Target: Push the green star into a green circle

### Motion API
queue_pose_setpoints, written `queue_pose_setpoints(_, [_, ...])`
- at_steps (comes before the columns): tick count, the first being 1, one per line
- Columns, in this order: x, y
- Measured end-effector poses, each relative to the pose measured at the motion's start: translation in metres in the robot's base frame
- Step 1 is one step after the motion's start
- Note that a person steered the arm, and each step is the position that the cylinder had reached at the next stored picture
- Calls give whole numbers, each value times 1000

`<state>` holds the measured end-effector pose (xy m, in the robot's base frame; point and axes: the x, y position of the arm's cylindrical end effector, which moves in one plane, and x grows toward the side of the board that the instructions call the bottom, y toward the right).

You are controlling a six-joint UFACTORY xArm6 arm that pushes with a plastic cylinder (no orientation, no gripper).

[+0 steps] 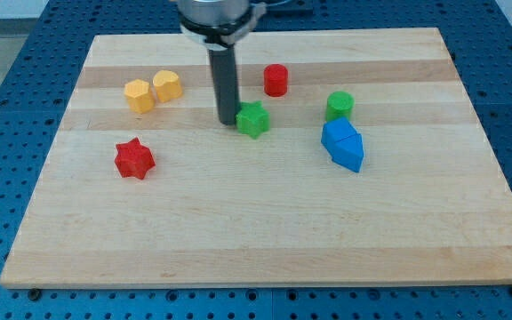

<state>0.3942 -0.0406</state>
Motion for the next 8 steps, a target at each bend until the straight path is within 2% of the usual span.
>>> queue_pose_setpoints(1, [3, 40])
queue_pose_setpoints(2, [3, 52])
queue_pose_setpoints(3, [11, 30])
queue_pose_setpoints(4, [41, 31])
queue_pose_setpoints(8, [10, 108])
